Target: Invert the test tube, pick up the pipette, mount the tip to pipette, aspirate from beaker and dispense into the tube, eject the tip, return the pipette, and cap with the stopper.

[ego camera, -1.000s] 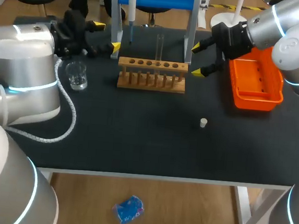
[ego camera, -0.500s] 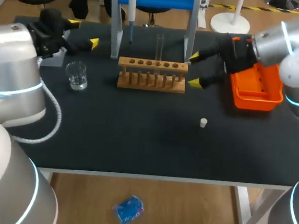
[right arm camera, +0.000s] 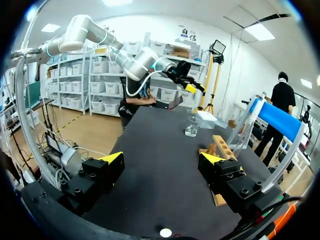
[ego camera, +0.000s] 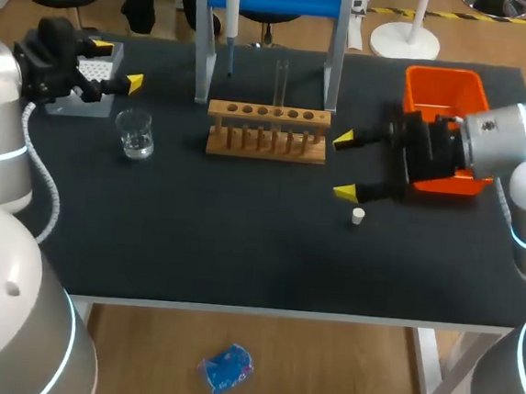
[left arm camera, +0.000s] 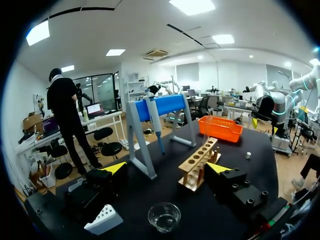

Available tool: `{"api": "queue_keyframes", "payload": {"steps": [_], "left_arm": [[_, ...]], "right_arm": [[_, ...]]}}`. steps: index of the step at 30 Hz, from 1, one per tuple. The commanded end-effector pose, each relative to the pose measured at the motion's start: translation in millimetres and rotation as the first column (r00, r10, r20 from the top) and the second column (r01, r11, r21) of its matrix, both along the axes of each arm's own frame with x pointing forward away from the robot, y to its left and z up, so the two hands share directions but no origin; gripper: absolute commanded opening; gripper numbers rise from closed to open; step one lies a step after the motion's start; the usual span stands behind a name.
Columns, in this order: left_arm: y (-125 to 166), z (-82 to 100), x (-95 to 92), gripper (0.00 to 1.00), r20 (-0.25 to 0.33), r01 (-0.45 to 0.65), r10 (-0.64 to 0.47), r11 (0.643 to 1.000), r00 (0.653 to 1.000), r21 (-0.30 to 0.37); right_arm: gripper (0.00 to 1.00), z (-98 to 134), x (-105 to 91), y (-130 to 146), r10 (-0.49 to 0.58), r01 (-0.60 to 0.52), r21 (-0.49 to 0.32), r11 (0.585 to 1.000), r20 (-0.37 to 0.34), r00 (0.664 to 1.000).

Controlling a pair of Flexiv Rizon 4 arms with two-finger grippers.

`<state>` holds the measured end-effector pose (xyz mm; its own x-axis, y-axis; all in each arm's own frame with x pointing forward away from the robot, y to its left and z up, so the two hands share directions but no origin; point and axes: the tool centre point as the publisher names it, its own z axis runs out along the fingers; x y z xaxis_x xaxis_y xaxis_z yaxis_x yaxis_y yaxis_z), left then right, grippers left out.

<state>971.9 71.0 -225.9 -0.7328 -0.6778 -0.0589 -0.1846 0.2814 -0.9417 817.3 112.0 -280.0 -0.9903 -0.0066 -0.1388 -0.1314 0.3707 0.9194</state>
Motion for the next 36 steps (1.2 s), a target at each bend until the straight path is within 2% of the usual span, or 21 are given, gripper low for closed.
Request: {"api": "queue_keyframes", "payload": {"steps": [1,7,9,14,17,18,26,36], "left_arm": [[3,1.1,0.9,1.00,-0.011,0.021,-0.021,1.000,1.000,-0.001],[3,1.1,0.9,1.00,-0.011,0.021,-0.021,1.000,1.000,-0.001],[14,-1.6,4.3,1.00,-0.012,-0.004,0.004,1.000,1.000,-0.012],[47,-7.3,10.6,1.00,-0.031,-0.051,0.052,0.999,0.998,0.013],[65,-12.5,16.3,1.00,-0.066,-0.078,0.078,0.997,0.995,0.001],[70,-15.5,18.6,1.00,-0.077,-0.081,0.082,0.996,0.994,0.022],[99,-37.6,38.1,1.00,-0.156,-0.121,0.128,0.991,0.979,0.058],[123,-60.7,52.6,1.00,-0.188,-0.162,0.185,0.978,0.965,0.133]], "right_arm": [[1.00,0,-5.2,-1,-0.021,0.021,0.004,1.000,0.010,1.000],[1.00,-2,-5.2,1,-0.020,0.020,0.011,1.000,0.006,1.000],[1.00,-6,-8.0,7,-0.004,0.004,0.015,1.000,0.000,1.000],[1.00,-17,-18.1,10,0.002,0.001,0.090,0.996,-0.032,0.999],[1.00,-22,-24.0,11,0.002,0.005,0.130,0.992,-0.055,0.999],[1.00,-24,-25.8,11,-0.002,0.010,0.137,0.991,-0.060,0.998],[1.00,-32,-34.8,14,-0.007,0.019,0.157,0.987,-0.078,0.997],[1.00,-28,-40.5,16,0.005,0.006,0.171,0.985,-0.063,0.998]]}}
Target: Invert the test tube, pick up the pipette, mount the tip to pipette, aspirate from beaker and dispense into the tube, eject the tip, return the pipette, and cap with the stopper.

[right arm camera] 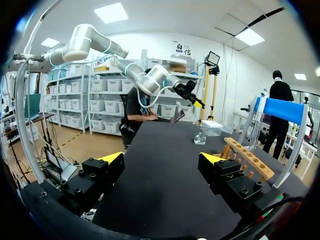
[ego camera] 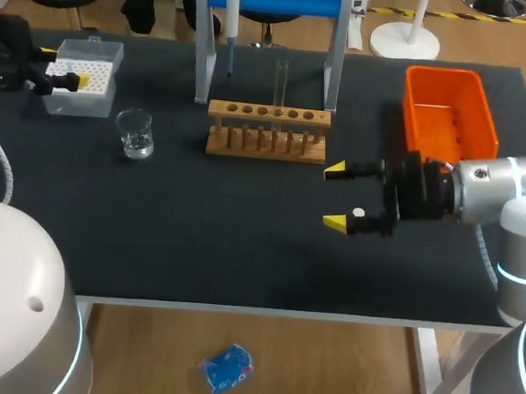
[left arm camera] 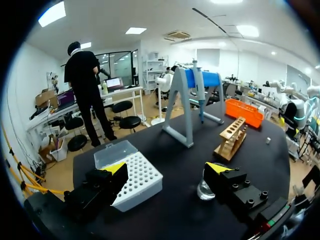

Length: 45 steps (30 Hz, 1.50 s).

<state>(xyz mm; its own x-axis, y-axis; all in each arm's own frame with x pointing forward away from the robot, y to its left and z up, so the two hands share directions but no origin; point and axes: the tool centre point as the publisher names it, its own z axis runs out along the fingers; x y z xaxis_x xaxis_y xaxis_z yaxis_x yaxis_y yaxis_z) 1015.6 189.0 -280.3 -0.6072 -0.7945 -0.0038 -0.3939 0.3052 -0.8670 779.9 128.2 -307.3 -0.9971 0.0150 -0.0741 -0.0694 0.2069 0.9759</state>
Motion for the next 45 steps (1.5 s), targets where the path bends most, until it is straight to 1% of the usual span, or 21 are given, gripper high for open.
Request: {"api": "queue_keyframes", "payload": {"steps": [1,5,7,8,9,10,28,32,36,45], "left_arm": [[7,-8.3,9.7,1.00,-0.034,-0.004,0.005,0.999,0.999,0.032],[16,-13.9,13.4,1.00,-0.037,-0.021,0.022,0.999,0.999,0.029],[21,-17.4,14.9,1.00,-0.025,-0.018,0.019,0.998,1.000,0.066],[22,-18.4,15.2,1.00,-0.031,-0.027,0.029,0.998,0.999,0.055],[22,-18.1,14.9,1.00,-0.029,-0.028,0.030,0.998,0.999,0.055],[23,-18.4,15.6,1.00,-0.014,-0.029,0.030,0.997,0.999,0.070],[24,-19.2,16.6,1.00,-0.014,-0.032,0.033,0.997,0.999,0.070],[30,-22.3,22.0,1.00,0.009,-0.053,0.052,0.996,0.999,0.074],[35,-27.7,30.5,1.00,0.021,-0.060,0.059,0.996,0.998,0.060],[41,-42.3,53.5,1.00,-0.008,-0.072,0.073,0.996,0.997,0.047]], "right_arm": [[1.00,-1,-3.5,0,0.003,-0.003,-0.002,1.000,0.002,1.000],[1.00,-3,-5.8,0,0.033,-0.033,0.003,0.999,0.007,0.999],[1.00,-5,-7.9,1,0.075,-0.075,0.008,0.997,0.018,0.997],[1.00,-5,-8.4,1,0.089,-0.089,0.013,0.996,0.022,0.996],[1.00,-5,-8.4,1,0.089,-0.089,0.013,0.996,0.022,0.996],[1.00,-5,-8.4,1,0.089,-0.089,0.013,0.996,0.022,0.996],[1.00,-5,-8.4,1,0.089,-0.089,0.013,0.996,0.022,0.996],[1.00,-5,-8.4,1,0.089,-0.089,0.013,0.996,0.022,0.996],[1.00,-5,-8.4,1,0.089,-0.089,0.013,0.996,0.022,0.996],[1.00,-5,-8.4,1,0.089,-0.089,0.013,0.996,0.022,0.996]]}}
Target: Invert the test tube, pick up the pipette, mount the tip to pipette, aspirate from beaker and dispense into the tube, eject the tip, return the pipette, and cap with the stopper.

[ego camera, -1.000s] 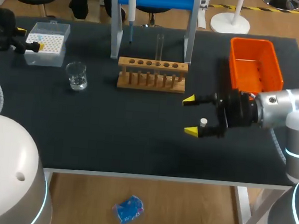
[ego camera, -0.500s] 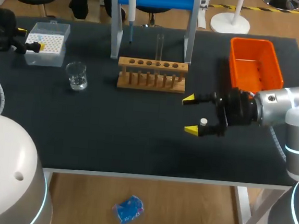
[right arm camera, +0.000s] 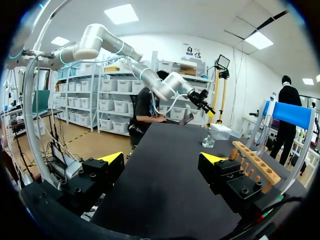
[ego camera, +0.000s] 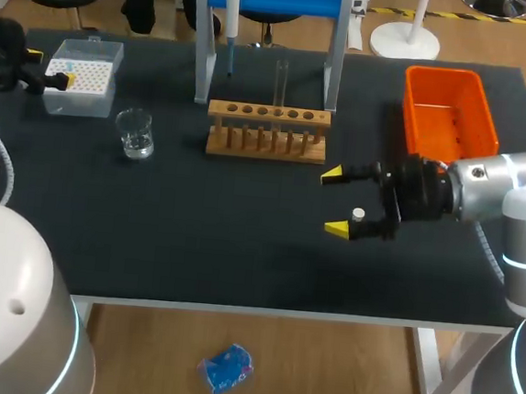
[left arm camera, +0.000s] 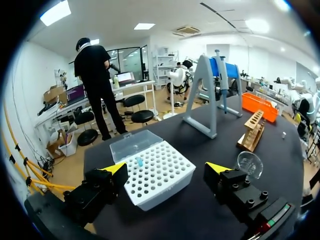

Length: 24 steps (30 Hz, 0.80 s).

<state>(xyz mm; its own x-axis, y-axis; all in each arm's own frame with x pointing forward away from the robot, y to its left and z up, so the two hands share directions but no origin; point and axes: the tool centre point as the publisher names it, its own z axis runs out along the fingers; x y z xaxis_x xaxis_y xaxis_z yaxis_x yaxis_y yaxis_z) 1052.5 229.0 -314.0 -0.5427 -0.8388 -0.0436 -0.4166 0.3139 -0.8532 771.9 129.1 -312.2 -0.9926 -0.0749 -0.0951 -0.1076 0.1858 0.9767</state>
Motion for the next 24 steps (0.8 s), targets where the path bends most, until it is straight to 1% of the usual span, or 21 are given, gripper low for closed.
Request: {"api": "queue_keyframes", "payload": {"steps": [1,3,6,8,12,14,16,21,23,24], "left_arm": [[1,-9.8,18.6,0.98,-0.014,0.006,-0.006,1.000,1.000,-0.003],[2,-11.9,23.5,0.91,-0.019,0.006,-0.007,1.000,1.000,-0.005],[2,-13.8,28.4,0.90,-0.022,0.008,-0.008,1.000,1.000,-0.009],[4,-17.0,33.6,0.85,-0.027,0.012,-0.012,1.000,1.000,-0.008],[5,-19.6,37.5,0.84,-0.036,0.011,-0.012,1.000,0.999,-0.005],[6,-22.0,40.5,0.85,-0.041,0.010,-0.010,1.000,0.999,-0.007],[7,-24.9,43.7,0.81,-0.042,0.009,-0.009,1.000,0.999,-0.007],[7,-27.6,48.5,0.79,-0.047,0.009,-0.010,1.000,0.999,-0.006],[8,-29.0,50.6,0.81,-0.049,0.011,-0.011,1.000,0.999,-0.002],[8,-29.2,51.1,0.80,-0.050,0.011,-0.011,1.000,0.999,-0.002]], "right_arm": [[1.00,-1,-0.5,0,-0.002,0.002,0.001,1.000,0.001,1.000],[1.00,-1,-0.5,0,-0.002,0.002,0.001,1.000,0.001,1.000],[1.00,-1,-0.5,0,-0.002,0.002,0.001,1.000,0.001,1.000],[1.00,-1,-0.5,0,-0.002,0.002,0.001,1.000,0.001,1.000],[1.00,-1,-0.5,0,-0.002,0.002,0.001,1.000,0.001,1.000],[1.00,-1,-0.5,0,-0.002,0.002,0.001,1.000,0.001,1.000],[1.00,-1,-0.5,0,-0.002,0.002,0.001,1.000,0.001,1.000],[1.00,-1,-0.5,0,-0.002,0.002,0.001,1.000,0.001,1.000],[1.00,-1,-0.5,0,-0.002,0.002,0.001,1.000,0.001,1.000],[1.00,-1,-0.5,0,-0.002,0.002,0.001,1.000,0.001,1.000]]}}
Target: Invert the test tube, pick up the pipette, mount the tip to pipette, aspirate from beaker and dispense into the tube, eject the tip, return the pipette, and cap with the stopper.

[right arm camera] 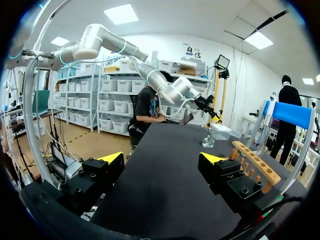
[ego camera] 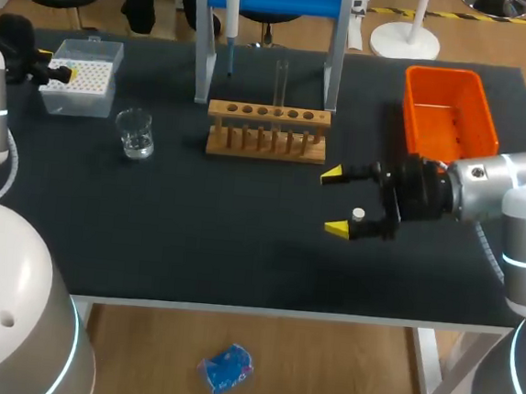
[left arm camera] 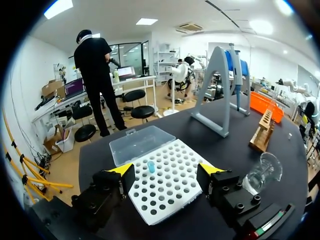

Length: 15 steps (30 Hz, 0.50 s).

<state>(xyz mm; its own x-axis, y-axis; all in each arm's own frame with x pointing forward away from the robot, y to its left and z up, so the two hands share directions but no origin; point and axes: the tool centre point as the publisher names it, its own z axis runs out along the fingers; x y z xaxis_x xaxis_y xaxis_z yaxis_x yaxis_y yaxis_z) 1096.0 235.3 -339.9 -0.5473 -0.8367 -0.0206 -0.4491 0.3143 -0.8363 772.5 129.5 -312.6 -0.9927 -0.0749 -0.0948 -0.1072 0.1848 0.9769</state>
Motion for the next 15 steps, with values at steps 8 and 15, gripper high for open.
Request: {"api": "queue_keyframes", "payload": {"steps": [8,15], "left_arm": [[-1.6,-7.7,12.3,0.72,-0.016,0.012,-0.012,1.000,1.000,0.005],[-5.5,-11.7,13.6,0.62,-0.021,0.014,-0.013,1.000,1.000,0.003]], "right_arm": [[1.00,-0.3,-1.0,-0.3,-0.002,0.002,0.000,1.000,0.002,1.000],[1.00,-0.3,-1.0,-0.3,-0.002,0.002,0.000,1.000,0.002,1.000]]}}
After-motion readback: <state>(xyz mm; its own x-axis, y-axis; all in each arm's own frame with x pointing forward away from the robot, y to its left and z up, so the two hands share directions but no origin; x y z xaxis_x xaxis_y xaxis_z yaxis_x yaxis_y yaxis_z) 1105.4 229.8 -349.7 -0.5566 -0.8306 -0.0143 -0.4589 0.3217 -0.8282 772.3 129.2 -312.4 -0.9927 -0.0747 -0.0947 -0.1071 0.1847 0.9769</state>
